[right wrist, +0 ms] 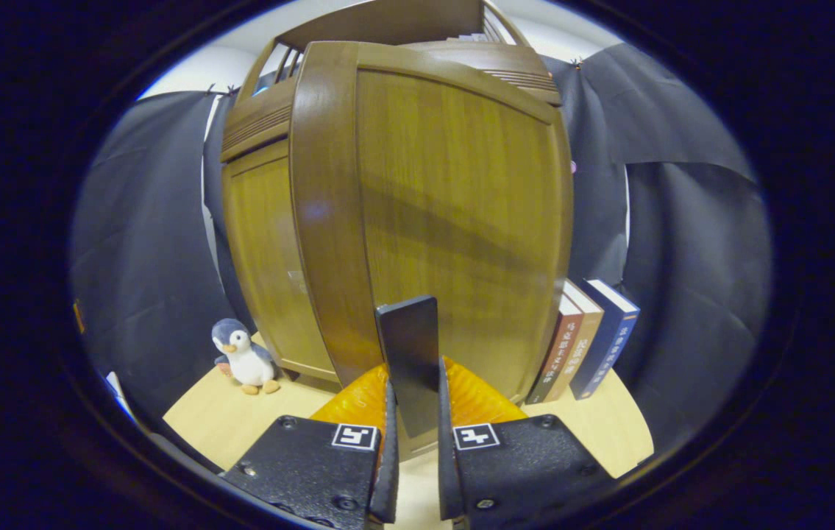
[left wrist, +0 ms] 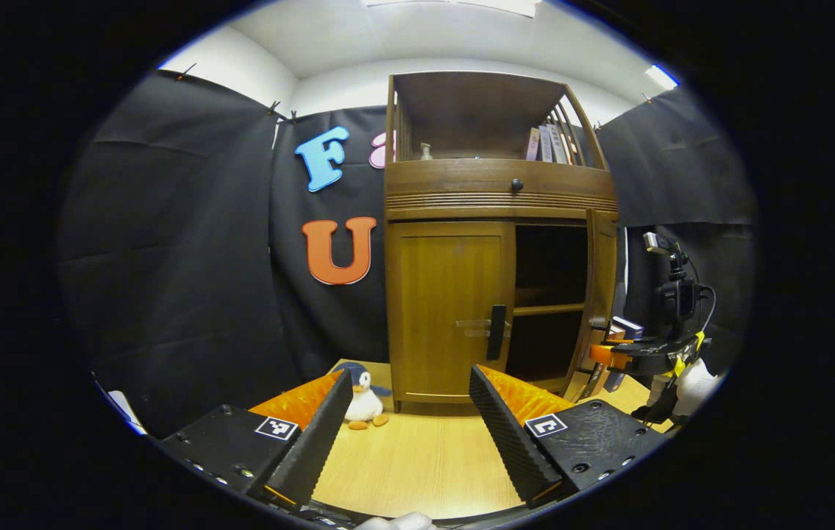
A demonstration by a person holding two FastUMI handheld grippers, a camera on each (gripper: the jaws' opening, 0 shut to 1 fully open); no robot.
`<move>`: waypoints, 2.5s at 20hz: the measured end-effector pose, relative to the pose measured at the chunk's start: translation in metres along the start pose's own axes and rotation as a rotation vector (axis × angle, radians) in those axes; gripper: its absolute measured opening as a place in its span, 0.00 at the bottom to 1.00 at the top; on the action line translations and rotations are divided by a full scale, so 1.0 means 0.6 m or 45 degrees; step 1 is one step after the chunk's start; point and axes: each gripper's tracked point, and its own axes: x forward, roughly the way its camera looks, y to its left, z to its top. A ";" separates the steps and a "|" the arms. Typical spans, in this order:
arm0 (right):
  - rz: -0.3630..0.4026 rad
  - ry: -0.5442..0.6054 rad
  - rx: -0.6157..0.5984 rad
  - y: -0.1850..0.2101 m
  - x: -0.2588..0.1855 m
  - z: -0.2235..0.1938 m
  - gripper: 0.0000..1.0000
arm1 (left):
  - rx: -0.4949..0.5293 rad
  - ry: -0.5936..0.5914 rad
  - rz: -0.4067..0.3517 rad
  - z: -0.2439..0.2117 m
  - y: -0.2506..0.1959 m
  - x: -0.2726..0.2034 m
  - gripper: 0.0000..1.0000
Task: Open the right door of the double-door shoe cabinet with the right hand, and open the left door with the left hand.
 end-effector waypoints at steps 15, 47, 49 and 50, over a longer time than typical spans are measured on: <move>-0.200 -0.025 0.038 -0.180 -0.113 -0.018 0.06 | 0.044 -0.046 -0.239 0.034 -0.161 0.001 1.00; 0.106 0.025 0.037 -0.348 -0.125 -0.009 0.04 | 0.026 0.018 -0.128 0.021 -0.290 -0.015 0.96; 0.122 0.045 -0.001 -0.346 -0.132 -0.010 0.05 | 0.029 0.014 -0.118 0.024 -0.290 -0.015 0.96; 0.122 0.049 -0.009 -0.349 -0.136 -0.012 0.06 | 0.029 0.014 -0.112 0.021 -0.289 -0.014 0.96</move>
